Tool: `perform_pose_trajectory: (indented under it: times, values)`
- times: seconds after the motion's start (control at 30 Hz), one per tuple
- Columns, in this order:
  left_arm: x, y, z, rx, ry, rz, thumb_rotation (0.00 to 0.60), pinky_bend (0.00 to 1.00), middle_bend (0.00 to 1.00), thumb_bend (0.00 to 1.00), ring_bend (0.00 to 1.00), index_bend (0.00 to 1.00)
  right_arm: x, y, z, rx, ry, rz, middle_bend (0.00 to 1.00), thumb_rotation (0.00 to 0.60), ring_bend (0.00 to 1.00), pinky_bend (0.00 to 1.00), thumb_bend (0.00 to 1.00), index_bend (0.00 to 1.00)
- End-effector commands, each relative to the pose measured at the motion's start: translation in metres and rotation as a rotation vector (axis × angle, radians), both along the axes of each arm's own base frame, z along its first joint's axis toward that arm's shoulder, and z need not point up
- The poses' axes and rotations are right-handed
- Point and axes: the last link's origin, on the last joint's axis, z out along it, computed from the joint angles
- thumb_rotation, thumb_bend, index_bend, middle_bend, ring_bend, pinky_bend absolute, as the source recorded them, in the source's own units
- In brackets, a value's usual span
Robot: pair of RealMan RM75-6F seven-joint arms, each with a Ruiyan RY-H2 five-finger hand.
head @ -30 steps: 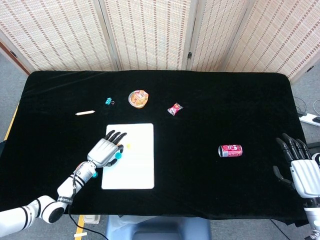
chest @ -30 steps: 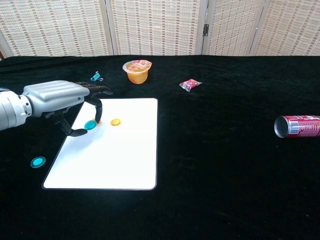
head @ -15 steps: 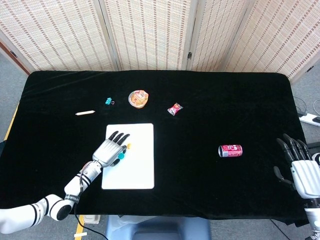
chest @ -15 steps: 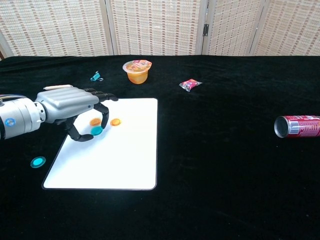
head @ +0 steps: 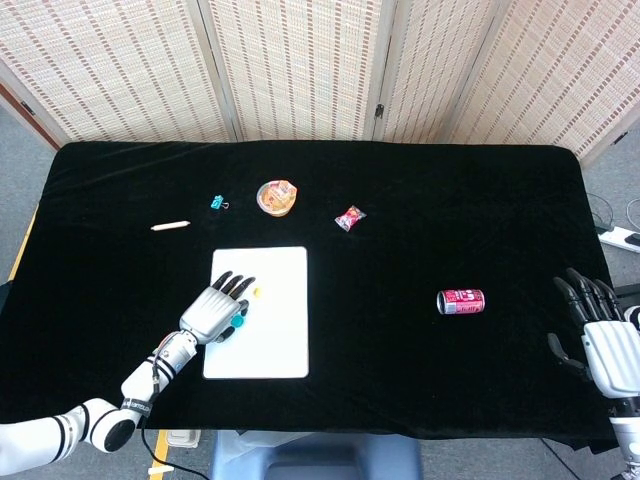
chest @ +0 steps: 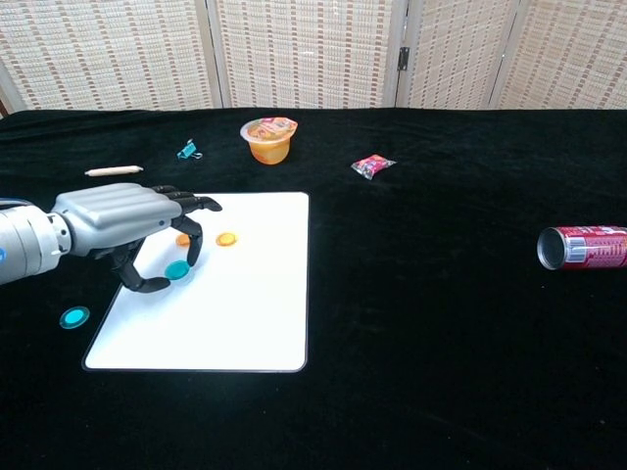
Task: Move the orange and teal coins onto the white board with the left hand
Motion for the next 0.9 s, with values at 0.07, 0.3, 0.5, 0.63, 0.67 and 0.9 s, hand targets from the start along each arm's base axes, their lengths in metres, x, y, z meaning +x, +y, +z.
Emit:
perform_pose_trajectory:
  times: [0.07, 0.3, 0.5, 0.63, 0.67, 0.9]
  values:
    - [-0.001, 0.000, -0.001, 0.000, 0.000, 0.006, 0.600, 0.00, 0.05, 0.40, 0.00, 0.44, 0.000, 0.000, 0.000, 0.000, 0.000, 0.000, 0.01, 0.600, 0.00, 0.00, 0.46, 0.00]
    - [-0.001, -0.006, 0.006, 0.010, -0.027, 0.000, 0.600, 0.00, 0.04, 0.40, 0.00, 0.34, 0.000, 0.001, 0.001, -0.005, 0.000, -0.001, 0.01, 0.600, 0.00, 0.00, 0.46, 0.00]
    - [-0.016, -0.018, 0.034, 0.048, -0.056, 0.007, 0.600, 0.00, 0.04, 0.40, 0.00, 0.40, 0.001, 0.001, 0.002, -0.008, 0.001, 0.002, 0.01, 0.600, 0.00, 0.00, 0.46, 0.00]
    - [-0.038, -0.028, 0.052, 0.072, -0.047, 0.034, 0.600, 0.00, 0.04, 0.40, 0.00, 0.41, 0.003, 0.000, 0.000, -0.002, -0.001, 0.007, 0.01, 0.600, 0.00, 0.00, 0.46, 0.00]
    - [-0.044, -0.032, 0.057, 0.081, -0.044, 0.043, 0.600, 0.00, 0.04, 0.40, 0.00, 0.42, 0.003, 0.000, 0.000, -0.001, -0.002, 0.010, 0.01, 0.600, 0.00, 0.00, 0.46, 0.00]
    - [-0.078, -0.056, 0.069, 0.103, -0.054, 0.105, 0.600, 0.00, 0.04, 0.40, 0.00, 0.41, 0.007, -0.003, -0.004, 0.013, -0.006, 0.028, 0.01, 0.600, 0.00, 0.00, 0.46, 0.00]
